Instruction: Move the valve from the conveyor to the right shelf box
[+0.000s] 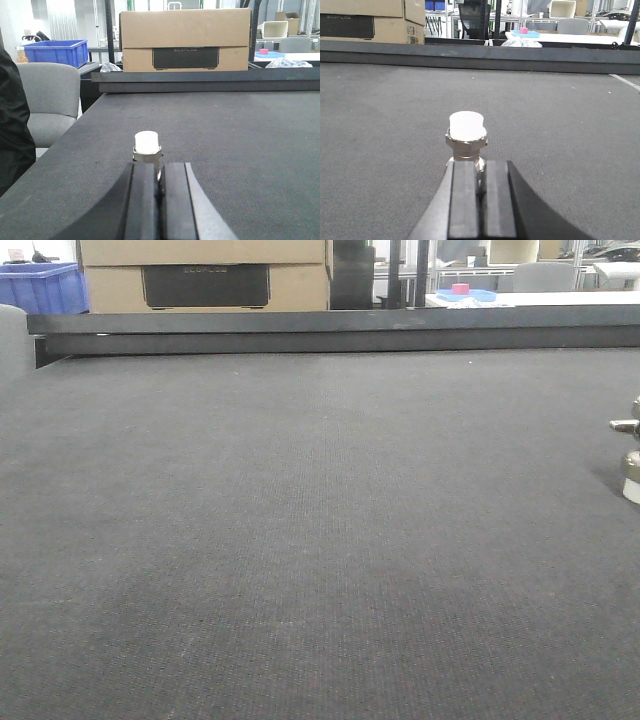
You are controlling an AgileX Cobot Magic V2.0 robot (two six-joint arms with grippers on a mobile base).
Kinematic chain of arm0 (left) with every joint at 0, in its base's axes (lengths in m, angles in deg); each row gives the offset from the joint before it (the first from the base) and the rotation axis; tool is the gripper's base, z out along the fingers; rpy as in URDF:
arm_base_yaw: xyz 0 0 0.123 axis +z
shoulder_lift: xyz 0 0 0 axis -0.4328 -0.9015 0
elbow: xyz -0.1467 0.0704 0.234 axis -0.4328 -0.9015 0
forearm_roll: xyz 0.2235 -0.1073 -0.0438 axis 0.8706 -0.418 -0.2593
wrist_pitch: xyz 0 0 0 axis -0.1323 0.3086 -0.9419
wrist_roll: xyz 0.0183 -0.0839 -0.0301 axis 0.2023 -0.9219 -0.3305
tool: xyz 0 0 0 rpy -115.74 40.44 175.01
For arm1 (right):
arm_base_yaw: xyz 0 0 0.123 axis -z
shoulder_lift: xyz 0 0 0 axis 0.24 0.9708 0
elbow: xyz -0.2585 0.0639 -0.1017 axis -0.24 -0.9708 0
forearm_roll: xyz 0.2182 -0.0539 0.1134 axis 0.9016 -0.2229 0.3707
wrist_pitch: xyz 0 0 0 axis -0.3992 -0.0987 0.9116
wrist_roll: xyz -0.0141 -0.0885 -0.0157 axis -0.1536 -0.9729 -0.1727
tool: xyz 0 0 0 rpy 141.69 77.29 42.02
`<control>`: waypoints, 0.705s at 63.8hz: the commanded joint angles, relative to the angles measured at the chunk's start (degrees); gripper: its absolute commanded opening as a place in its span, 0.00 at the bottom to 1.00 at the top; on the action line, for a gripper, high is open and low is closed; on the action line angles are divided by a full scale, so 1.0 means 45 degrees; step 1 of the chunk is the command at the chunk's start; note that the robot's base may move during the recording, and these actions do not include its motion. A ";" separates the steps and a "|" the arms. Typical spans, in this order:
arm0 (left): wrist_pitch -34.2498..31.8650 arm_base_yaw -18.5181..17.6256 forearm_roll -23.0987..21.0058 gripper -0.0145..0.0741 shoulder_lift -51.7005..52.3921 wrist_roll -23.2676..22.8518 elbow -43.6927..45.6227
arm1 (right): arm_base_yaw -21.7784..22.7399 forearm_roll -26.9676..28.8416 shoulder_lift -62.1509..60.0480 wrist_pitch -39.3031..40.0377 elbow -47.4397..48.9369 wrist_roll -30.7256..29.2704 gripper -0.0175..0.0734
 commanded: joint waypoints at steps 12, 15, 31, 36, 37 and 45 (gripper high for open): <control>-0.0224 0.0026 -0.0060 0.04 0.0061 -0.0094 0.0032 | -0.0018 -0.0021 -0.0048 0.0270 0.0015 -0.0025 0.01; -0.0224 0.0026 -0.0060 0.04 0.0061 -0.0094 0.0032 | -0.0018 -0.0021 -0.0048 0.0270 0.0015 -0.0025 0.01; -0.0224 0.0026 -0.0060 0.04 0.0061 -0.0094 0.0032 | -0.0015 -0.0021 -0.0048 0.0318 0.0015 -0.0025 0.01; -0.0224 0.0026 -0.0060 0.04 0.0061 -0.0094 0.0032 | -0.0015 -0.0021 -0.0048 0.0520 0.0015 -0.0025 0.01; -0.0224 0.0026 -0.0060 0.04 0.0061 -0.0094 0.0032 | -0.0015 -0.0021 -0.0048 0.0586 0.0015 -0.0025 0.01; -0.0774 0.0023 -0.0060 0.04 0.0061 -0.0094 0.0032 | -0.0015 -0.0021 -0.0048 0.0781 0.0015 -0.0025 0.01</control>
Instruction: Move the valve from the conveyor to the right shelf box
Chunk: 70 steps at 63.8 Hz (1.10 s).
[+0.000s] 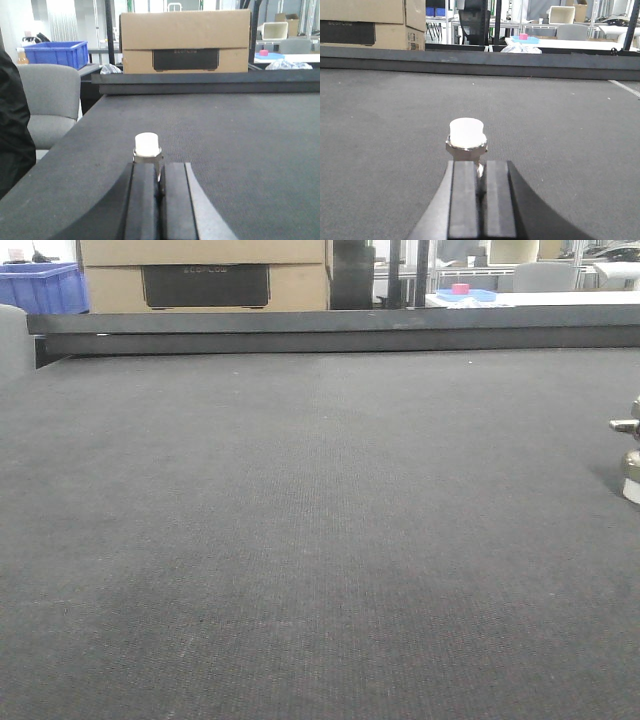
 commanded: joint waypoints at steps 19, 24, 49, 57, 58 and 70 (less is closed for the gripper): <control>-0.2846 0.0023 -0.0060 0.04 0.0061 -0.0094 0.0067 | -0.0015 0.0002 -0.0048 0.2671 0.0336 -0.0025 0.01; -0.2044 0.0023 -0.0060 0.04 0.0061 -0.0094 0.1020 | -0.0015 0.0002 -0.0048 0.1880 0.1583 -0.0025 0.01; 0.4786 0.0023 0.0048 0.36 -0.3926 -0.0094 0.7875 | -0.0015 0.0002 0.2545 -0.1076 0.7201 -0.0025 0.58; 0.5987 0.0023 -0.0115 0.67 -0.5445 -0.0094 0.9423 | -0.0015 -0.0084 0.3861 -0.1335 0.7708 -0.0025 0.83; 0.6099 0.0023 -0.0165 0.70 -0.5681 -0.0094 0.9568 | -0.0015 -0.0083 0.3995 -0.1401 0.7743 -0.0025 0.82; 0.6852 -0.0480 -0.0316 0.83 -0.7201 -0.0094 1.0997 | -0.0015 -0.0117 0.5900 -0.1828 0.8111 -0.0025 0.82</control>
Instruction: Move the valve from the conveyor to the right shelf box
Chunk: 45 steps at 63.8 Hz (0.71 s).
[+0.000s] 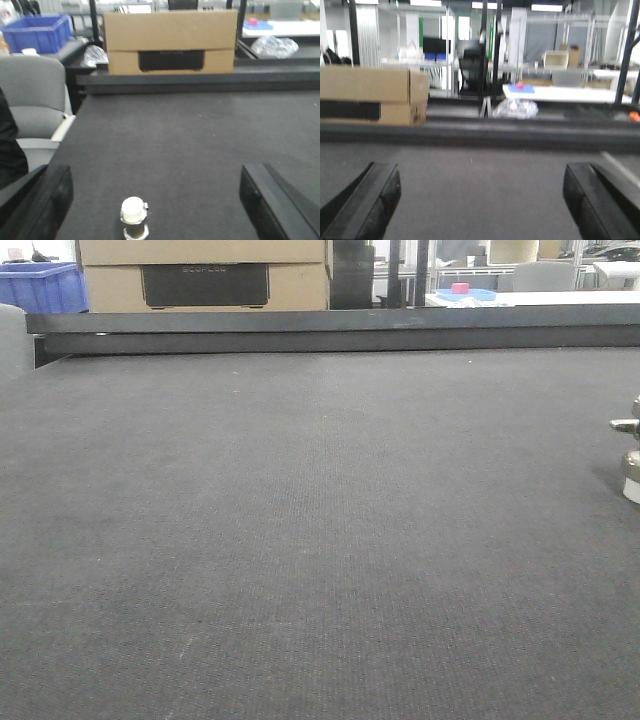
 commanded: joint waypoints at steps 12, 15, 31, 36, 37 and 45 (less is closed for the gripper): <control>0.1978 -0.0871 -0.0151 0.82 -0.2142 -0.0094 0.2070 | -0.0024 -0.0117 0.4116 -0.4709 0.3726 -0.0025 0.82; 0.2135 -0.0962 -0.0151 0.82 -0.2396 -0.0094 0.2243 | -0.0024 -0.0117 0.5068 -0.5735 0.4576 -0.0129 0.82; 0.2101 -0.1202 -0.0151 0.82 -0.2908 -0.0094 0.2362 | -0.0355 -0.0117 0.9421 -1.0767 0.8402 -0.0581 0.82; 0.2101 -0.1202 -0.0151 0.82 -0.2908 -0.0094 0.2362 | -0.0525 -0.0117 1.0429 -1.1146 0.8808 -0.0766 0.82; 0.2101 -0.1224 -0.0151 0.82 -0.2905 -0.0094 0.2362 | -0.0550 -0.0117 1.0687 -1.1213 0.8891 -0.0791 0.82; 0.2076 -0.1550 -0.0151 0.82 -0.2905 -0.0094 0.2362 | -0.0549 -0.0117 1.1994 -1.1238 0.9034 -0.0791 0.82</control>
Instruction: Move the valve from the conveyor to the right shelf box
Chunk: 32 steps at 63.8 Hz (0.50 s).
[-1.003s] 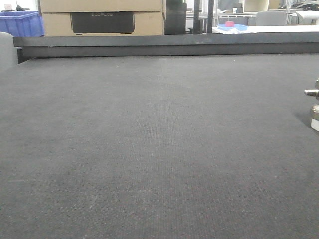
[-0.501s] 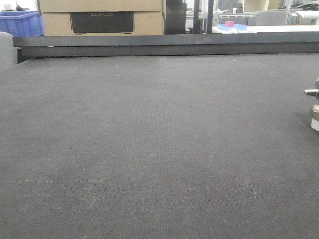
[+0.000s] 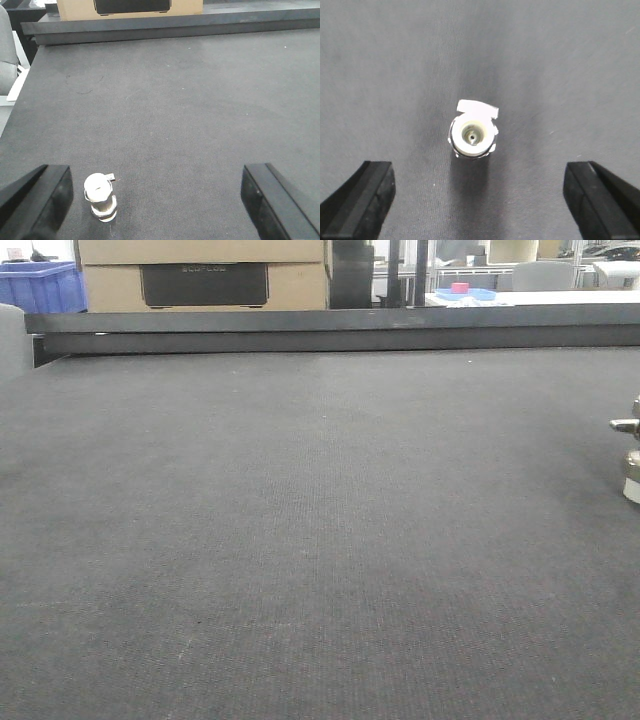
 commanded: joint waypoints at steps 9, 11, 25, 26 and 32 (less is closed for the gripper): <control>-0.0132 -0.0388 -0.0070 0.82 0.0011 -0.0094 0.0110 | -0.0008 -0.0118 0.2138 -0.0031 0.0178 -0.0170 0.82; -0.0132 -0.0388 -0.0070 0.82 0.0011 -0.0094 0.0110 | -0.0008 -0.0118 0.2396 0.0028 0.0178 -0.0170 0.82; -0.0158 -0.0380 -0.0070 0.82 0.0011 -0.0094 0.0110 | -0.0008 -0.0118 0.4146 0.0956 0.0178 -0.0170 0.82; -0.0158 -0.0380 -0.0070 0.82 0.0011 -0.0094 0.0110 | -0.0008 -0.0118 0.4245 0.1006 0.0178 -0.0170 0.82; -0.0158 -0.0380 -0.0070 0.82 0.0011 -0.0094 0.0110 | -0.0008 -0.0118 0.4863 0.1175 0.0178 -0.0170 0.82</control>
